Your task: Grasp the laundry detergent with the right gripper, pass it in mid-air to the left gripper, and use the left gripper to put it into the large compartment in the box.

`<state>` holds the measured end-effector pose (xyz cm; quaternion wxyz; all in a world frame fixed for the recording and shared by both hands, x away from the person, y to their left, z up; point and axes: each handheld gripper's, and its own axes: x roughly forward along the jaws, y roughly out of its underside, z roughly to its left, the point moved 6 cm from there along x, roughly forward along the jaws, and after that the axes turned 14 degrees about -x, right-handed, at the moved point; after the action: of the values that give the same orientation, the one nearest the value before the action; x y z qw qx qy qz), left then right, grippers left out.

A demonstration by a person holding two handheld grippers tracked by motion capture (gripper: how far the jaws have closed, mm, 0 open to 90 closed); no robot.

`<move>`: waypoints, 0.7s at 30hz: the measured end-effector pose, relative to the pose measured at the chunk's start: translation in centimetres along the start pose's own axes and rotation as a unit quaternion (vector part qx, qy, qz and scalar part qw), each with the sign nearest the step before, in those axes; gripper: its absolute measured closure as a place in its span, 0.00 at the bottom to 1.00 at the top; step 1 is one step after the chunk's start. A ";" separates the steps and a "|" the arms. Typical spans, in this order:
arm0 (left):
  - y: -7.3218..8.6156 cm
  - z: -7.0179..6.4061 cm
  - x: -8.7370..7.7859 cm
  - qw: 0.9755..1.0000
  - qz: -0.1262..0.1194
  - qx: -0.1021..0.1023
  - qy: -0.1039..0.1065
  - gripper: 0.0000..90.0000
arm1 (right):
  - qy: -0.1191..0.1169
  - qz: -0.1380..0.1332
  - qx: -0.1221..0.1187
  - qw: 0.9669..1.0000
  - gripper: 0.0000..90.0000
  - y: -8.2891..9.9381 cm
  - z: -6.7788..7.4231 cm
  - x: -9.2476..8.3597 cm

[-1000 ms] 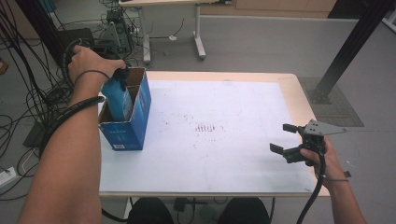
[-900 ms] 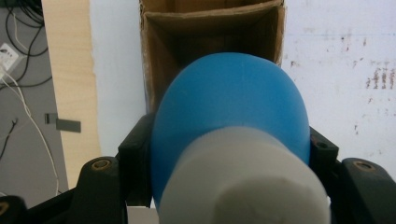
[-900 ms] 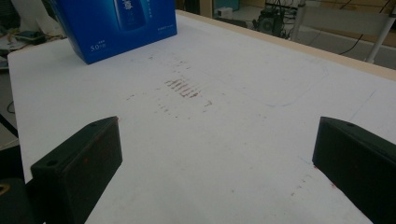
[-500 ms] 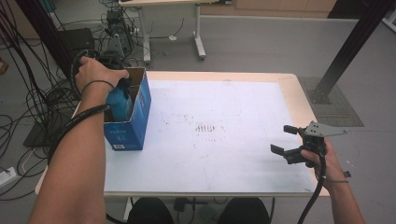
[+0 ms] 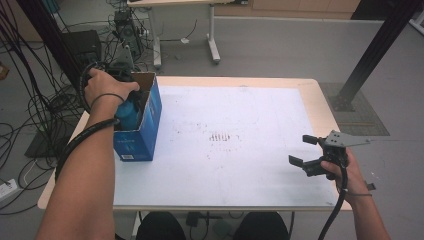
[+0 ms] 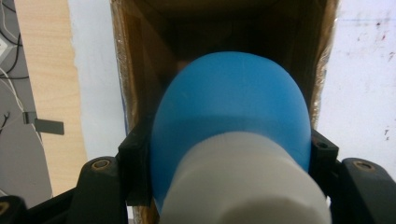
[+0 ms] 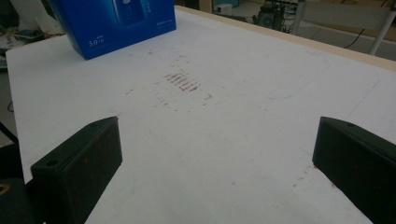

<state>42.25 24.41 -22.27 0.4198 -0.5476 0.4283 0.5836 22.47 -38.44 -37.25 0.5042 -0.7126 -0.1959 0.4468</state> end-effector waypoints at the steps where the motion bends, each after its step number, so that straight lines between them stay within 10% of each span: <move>1: 0.0 0.0 0.0 1.000 0.000 0.000 0.000 0.42 | 0.000 0.000 0.000 1.000 0.02 0.0 0.0 0.0; 21: -0.2 0.3 2.9 1.000 0.019 0.000 0.000 0.41 | 0.000 0.003 0.000 1.000 0.02 -0.2 0.0 0.0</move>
<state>42.26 24.78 -25.17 0.4085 -0.5399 0.4383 0.5912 22.54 -38.38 -37.12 0.5032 -0.7129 -0.1938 0.4483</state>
